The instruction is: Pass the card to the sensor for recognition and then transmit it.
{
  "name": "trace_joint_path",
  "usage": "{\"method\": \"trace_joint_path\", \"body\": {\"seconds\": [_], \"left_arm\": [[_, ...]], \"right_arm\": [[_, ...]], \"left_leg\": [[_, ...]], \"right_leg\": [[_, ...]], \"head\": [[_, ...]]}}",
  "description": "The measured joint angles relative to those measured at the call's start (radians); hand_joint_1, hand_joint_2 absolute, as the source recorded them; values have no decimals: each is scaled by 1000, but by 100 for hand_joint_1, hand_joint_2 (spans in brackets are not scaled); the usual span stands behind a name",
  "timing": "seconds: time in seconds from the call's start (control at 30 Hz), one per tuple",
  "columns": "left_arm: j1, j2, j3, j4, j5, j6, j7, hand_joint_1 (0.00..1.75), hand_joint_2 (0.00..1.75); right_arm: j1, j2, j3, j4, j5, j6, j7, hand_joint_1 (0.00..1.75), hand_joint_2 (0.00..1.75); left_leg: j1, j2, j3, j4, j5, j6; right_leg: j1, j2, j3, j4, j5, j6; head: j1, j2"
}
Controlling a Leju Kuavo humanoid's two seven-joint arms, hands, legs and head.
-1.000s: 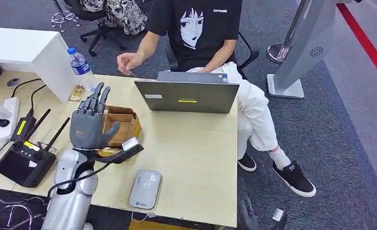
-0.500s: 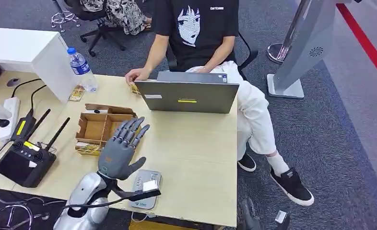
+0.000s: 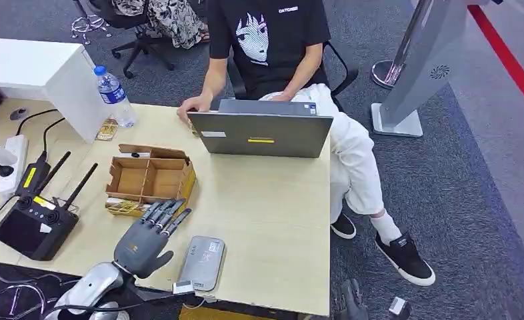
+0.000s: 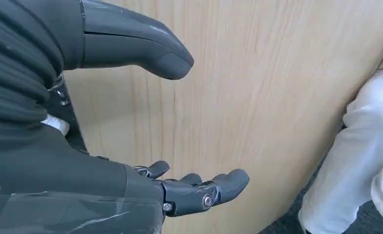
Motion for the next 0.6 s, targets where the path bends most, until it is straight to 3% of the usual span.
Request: {"method": "trace_joint_path", "body": {"seconds": [0.17, 0.27, 0.6], "left_arm": [[17, -2, 77, 3, -35, 57, 20, 0, 175], [16, -36, 142, 8, -74, 106, 6, 0, 175], [-5, -110, 255, 48, -94, 116, -6, 0, 175]], "right_arm": [[1, 0, -1, 0, 2, -2, 0, 0, 175], [1, 0, -2, 0, 6, -4, 0, 0, 175], [1, 0, -2, 0, 8, -5, 5, 0, 175]], "left_leg": [[0, 0, 0, 0, 0, 0], [0, 0, 0, 0, 0, 0], [0, 0, 0, 0, 0, 0]], "right_leg": [[0, 0, 0, 0, 0, 0], [0, 0, 0, 0, 0, 0], [0, 0, 0, 0, 0, 0]], "head": [[0, 0], [0, 0], [0, 0]]}}
